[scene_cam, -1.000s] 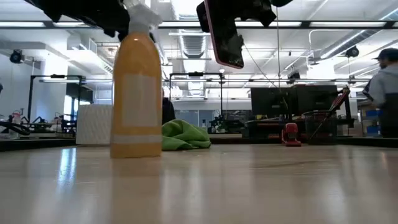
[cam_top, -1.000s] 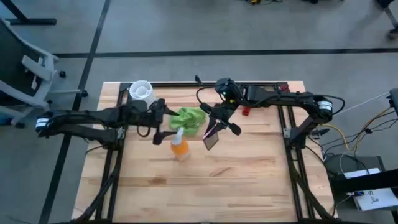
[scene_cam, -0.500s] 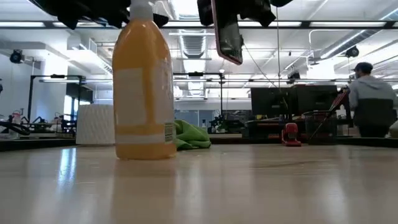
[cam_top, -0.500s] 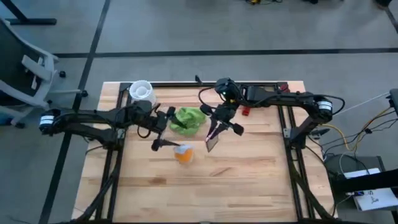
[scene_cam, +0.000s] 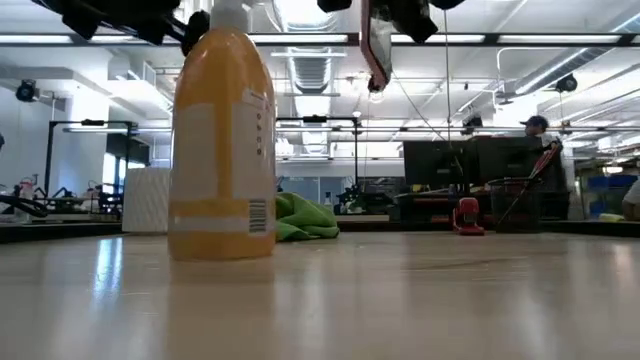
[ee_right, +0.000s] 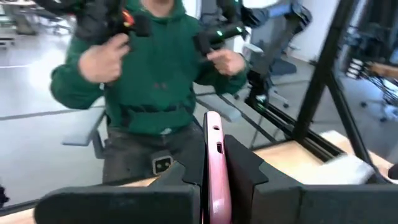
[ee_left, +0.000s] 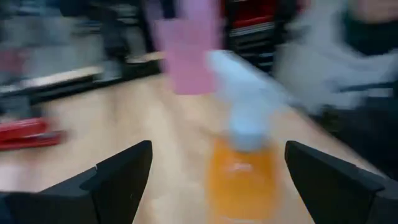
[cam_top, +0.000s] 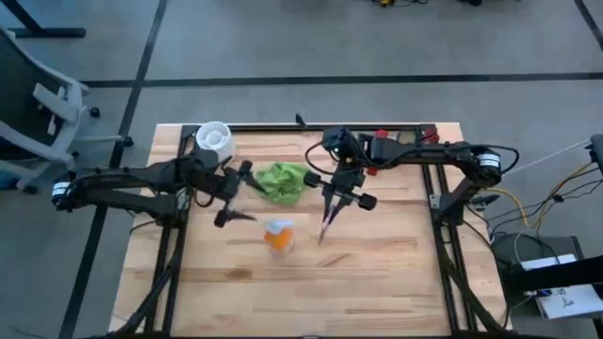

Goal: Apply microfiber cloth
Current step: Spray the front and back of the cellphone using the cleaning bottle

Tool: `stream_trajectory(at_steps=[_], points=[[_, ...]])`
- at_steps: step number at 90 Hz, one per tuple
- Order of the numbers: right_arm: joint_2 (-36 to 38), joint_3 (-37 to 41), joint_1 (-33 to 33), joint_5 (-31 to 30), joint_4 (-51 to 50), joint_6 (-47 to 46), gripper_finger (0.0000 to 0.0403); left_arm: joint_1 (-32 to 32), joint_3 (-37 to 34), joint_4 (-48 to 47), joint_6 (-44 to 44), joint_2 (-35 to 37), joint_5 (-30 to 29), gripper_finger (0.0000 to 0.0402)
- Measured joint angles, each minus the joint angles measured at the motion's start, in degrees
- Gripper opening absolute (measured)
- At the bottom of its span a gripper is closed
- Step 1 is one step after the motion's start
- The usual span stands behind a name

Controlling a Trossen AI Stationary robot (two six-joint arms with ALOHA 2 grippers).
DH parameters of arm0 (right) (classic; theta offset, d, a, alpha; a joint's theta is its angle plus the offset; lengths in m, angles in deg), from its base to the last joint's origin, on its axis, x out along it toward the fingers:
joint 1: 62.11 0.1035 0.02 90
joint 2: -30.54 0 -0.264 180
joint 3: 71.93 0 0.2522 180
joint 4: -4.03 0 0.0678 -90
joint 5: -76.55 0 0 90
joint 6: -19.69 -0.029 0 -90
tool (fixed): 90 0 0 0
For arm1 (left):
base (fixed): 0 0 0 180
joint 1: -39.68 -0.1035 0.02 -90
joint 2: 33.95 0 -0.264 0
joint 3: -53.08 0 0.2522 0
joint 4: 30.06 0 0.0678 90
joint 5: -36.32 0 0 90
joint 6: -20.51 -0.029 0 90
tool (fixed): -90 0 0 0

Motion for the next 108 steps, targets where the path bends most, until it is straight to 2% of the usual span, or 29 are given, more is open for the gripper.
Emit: stream_trajectory(at_steps=[14, 24, 48, 70, 84, 108], points=[[-0.2, 0.0, 0.3, -0.2, 0.9, -1.2, 0.0014, -4.0, -0.2, 4.4, -1.3, -3.8, 4.9, 0.0349], [-0.2, 0.0, 0.4, -0.5, 0.8, -3.1, 0.0014, -7.0, -0.2, 6.2, -1.1, -7.9, 12.0, 0.0349], [-0.2, 0.0, 0.1, -1.9, 0.8, -4.6, 0.0014, -5.6, -0.3, 16.9, 1.8, -15.9, 23.2, 0.0349], [-0.2, 0.0, -0.6, -1.9, 1.9, -6.9, 0.0014, -2.8, -0.3, 19.1, 2.3, -19.5, 24.7, 0.0349], [-0.2, 0.0, -0.7, -4.1, 2.9, -8.6, 0.0014, -1.2, -0.3, 18.6, 5.1, -19.1, 24.7, 0.0349], [-0.1, 0.0, -0.7, -4.2, 4.1, -9.6, 0.0014, 1.6, -0.4, 15.2, 8.9, -17.6, 24.2, 0.0349]])
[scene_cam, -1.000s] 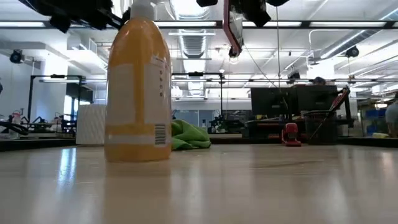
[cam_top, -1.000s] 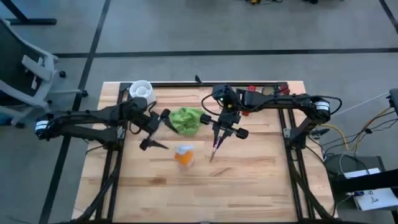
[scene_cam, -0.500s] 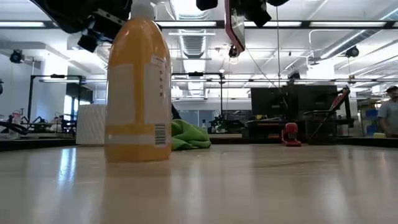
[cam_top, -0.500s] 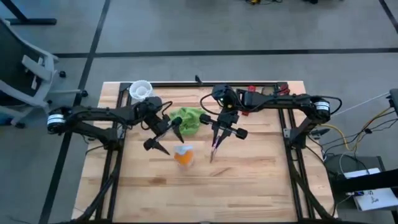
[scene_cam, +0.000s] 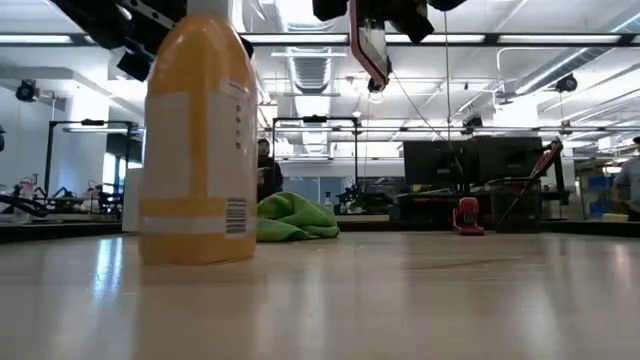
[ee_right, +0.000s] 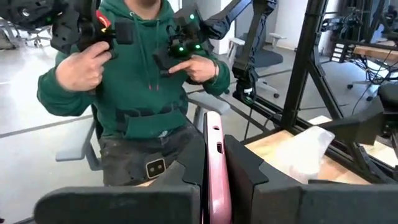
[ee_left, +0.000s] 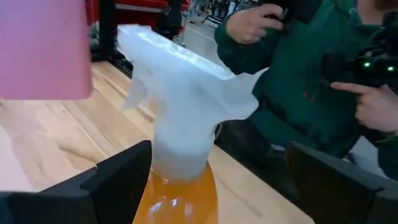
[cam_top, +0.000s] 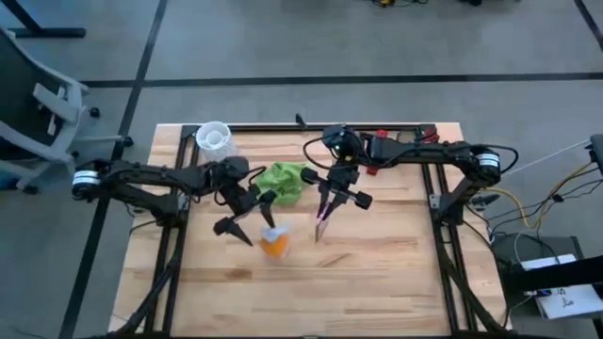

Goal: Apply microfiber cloth
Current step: Spray the front and back of the cellphone using the cleaning bottle

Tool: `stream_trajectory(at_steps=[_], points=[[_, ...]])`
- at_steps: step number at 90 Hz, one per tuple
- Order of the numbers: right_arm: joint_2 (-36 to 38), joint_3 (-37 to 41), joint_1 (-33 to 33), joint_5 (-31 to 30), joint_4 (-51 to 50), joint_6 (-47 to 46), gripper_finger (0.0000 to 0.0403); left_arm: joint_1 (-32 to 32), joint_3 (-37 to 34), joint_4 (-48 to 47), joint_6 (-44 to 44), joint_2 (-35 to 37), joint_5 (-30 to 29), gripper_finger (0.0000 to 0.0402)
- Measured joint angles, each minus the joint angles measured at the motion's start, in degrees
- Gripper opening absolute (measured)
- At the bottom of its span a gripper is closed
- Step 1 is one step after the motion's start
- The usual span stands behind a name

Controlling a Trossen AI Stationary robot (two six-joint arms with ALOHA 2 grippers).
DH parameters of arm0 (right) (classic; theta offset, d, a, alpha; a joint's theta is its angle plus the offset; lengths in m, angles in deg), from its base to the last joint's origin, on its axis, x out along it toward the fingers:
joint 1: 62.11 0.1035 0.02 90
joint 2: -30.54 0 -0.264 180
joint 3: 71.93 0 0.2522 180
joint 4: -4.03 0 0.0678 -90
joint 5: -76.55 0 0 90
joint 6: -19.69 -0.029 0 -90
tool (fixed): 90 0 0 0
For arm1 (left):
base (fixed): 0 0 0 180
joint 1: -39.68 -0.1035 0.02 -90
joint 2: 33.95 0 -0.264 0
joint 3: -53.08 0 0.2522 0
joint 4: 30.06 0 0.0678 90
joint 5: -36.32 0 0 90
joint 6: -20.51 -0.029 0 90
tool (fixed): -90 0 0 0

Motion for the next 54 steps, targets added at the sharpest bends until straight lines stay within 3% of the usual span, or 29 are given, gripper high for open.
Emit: stream_trajectory(at_steps=[13, 34, 54], points=[[0.0, 0.0, 0.0, 0.0, 0.0, 0.0, 0.0014, 2.2, 0.0, -0.1, 1.4, 1.1, -3.0, 0.0349], [0.0, 0.0, 0.2, -0.1, 0.2, 0.2, 0.0014, 0.0, 0.3, 3.5, -8.2, 0.7, -2.1, 0.0349], [0.0, 0.0, 1.0, -2.7, 1.1, -2.1, 0.0014, -3.7, 2.0, 8.5, -10.1, -5.7, 10.7, 0.0349]])
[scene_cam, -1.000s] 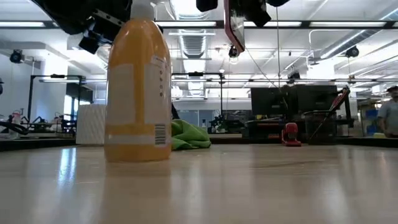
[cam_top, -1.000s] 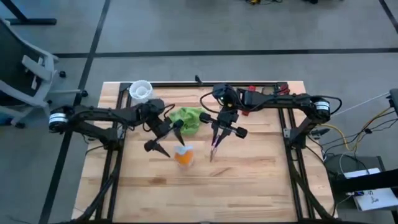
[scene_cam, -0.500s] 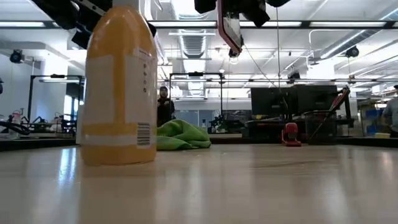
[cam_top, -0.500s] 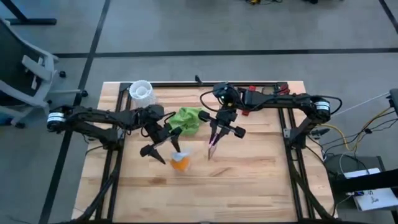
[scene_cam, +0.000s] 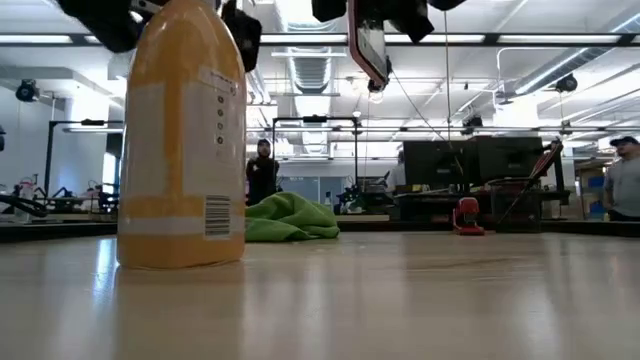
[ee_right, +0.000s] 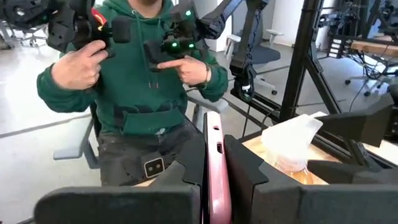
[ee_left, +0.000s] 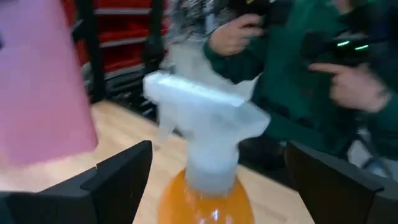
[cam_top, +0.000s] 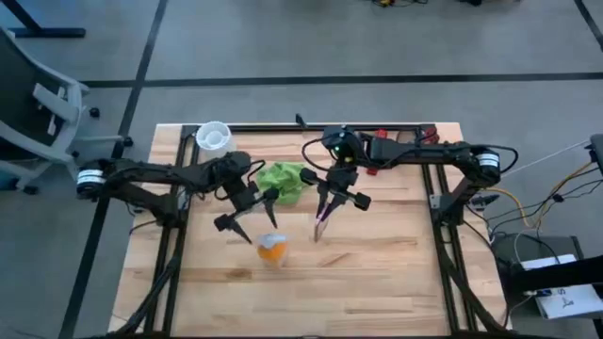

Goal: Apply microfiber cloth
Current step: Spray the front and back of the cellphone using the cleaning bottle

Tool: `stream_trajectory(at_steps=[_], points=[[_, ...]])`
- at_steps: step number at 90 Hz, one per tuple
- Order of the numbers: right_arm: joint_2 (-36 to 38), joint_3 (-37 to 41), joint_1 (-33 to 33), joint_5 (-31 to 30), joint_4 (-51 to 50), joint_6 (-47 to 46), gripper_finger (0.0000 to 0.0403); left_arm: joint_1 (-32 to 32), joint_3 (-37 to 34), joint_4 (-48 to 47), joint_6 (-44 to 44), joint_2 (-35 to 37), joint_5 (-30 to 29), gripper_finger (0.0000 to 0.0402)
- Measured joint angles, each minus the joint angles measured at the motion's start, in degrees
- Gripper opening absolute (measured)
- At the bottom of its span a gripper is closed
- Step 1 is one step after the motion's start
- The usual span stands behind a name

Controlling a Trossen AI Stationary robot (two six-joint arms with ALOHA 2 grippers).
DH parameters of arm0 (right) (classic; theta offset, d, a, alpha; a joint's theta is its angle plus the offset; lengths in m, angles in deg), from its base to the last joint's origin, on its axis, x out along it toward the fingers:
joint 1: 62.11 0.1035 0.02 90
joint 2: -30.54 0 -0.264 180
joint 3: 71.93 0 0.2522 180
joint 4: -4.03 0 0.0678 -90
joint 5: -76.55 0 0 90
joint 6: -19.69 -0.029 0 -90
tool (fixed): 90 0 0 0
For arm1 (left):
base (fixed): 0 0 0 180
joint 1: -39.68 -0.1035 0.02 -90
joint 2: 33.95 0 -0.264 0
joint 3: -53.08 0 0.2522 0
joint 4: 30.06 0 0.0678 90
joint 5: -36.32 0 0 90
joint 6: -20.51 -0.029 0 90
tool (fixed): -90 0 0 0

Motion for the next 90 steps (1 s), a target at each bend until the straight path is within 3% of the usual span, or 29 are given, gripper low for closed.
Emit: stream_trajectory(at_steps=[23, 40, 66, 90], points=[[0.0, 0.0, 0.2, -1.7, 2.0, -2.6, 0.0014, 0.0, 4.3, 2.6, -2.4, -8.1, 7.2, 0.0349], [0.0, 0.0, 0.2, -2.3, 3.2, -5.3, 0.0014, -3.0, 7.5, 2.7, -4.8, -12.2, 16.3, 0.0349], [0.0, 0.0, 0.1, -2.3, 3.0, -6.7, 0.0014, -3.7, 12.6, 2.8, -6.0, -17.4, 18.3, 0.0349], [0.0, 0.0, -0.2, -2.3, 3.0, -6.3, 0.0014, -1.3, 12.7, 3.6, -7.1, -18.6, 19.8, 0.0349]])
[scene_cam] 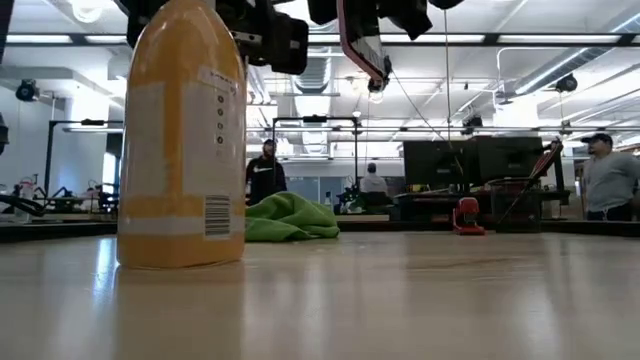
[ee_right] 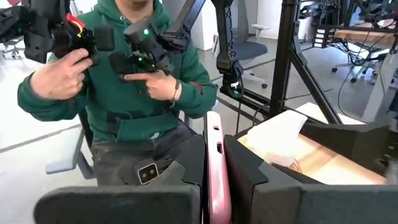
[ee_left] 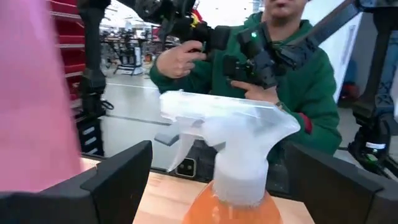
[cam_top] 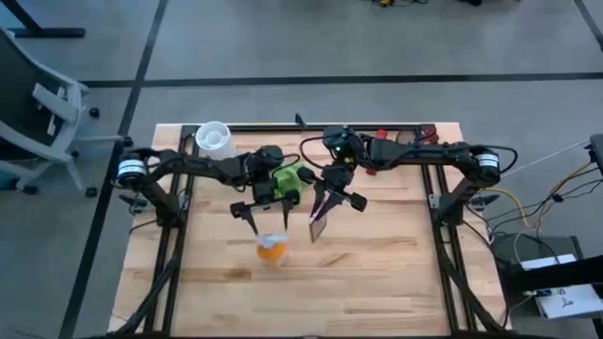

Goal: Apply microfiber cloth
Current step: Spray the front and back of the cellphone using the cleaning bottle

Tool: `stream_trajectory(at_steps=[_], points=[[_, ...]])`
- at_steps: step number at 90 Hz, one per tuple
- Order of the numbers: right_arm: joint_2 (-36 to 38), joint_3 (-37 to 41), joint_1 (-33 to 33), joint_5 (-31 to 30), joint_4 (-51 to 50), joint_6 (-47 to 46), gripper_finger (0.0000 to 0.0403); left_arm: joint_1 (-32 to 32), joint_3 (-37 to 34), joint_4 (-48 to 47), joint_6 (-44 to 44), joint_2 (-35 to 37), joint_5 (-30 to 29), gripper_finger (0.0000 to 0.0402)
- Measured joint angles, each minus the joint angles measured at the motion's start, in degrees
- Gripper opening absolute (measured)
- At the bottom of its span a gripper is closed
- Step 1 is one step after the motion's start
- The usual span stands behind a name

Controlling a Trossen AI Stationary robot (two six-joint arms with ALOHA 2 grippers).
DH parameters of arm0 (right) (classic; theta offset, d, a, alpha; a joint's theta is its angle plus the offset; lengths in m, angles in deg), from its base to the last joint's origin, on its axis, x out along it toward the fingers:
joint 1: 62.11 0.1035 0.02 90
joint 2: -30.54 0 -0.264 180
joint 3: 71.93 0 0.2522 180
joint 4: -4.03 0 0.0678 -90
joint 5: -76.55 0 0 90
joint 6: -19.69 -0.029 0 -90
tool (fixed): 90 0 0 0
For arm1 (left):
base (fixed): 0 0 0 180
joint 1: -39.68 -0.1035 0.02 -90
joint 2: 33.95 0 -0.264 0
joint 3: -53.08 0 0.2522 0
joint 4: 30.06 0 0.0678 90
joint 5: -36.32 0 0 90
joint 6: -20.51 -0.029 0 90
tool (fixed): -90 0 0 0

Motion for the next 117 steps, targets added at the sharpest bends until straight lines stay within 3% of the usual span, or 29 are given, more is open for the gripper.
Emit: stream_trajectory(at_steps=[13, 30, 71, 94, 117], points=[[0.0, 0.0, -0.3, 0.0, 0.0, 0.4, 0.0014, 2.1, 0.0, 0.4, -1.3, 0.2, -1.0, 0.0349], [0.0, 0.0, -0.4, 0.0, 0.0, 0.4, 0.0014, 3.0, 0.0, 0.8, -3.4, 0.0, -7.5, 0.0349], [0.0, 0.0, -0.4, 0.0, 0.0, 0.9, 0.0014, 6.0, 0.0, 0.7, -1.9, 0.0, -8.2, 0.0349], [0.0, 0.0, -0.4, 0.1, -0.1, 1.0, 0.0014, 7.6, 0.0, 0.6, -1.7, 0.4, -13.7, 0.0349], [0.0, 0.0, 1.4, 9.5, -0.1, 7.3, 0.0014, 7.5, 0.0, 0.2, -1.2, 0.4, -13.6, 0.0349]])
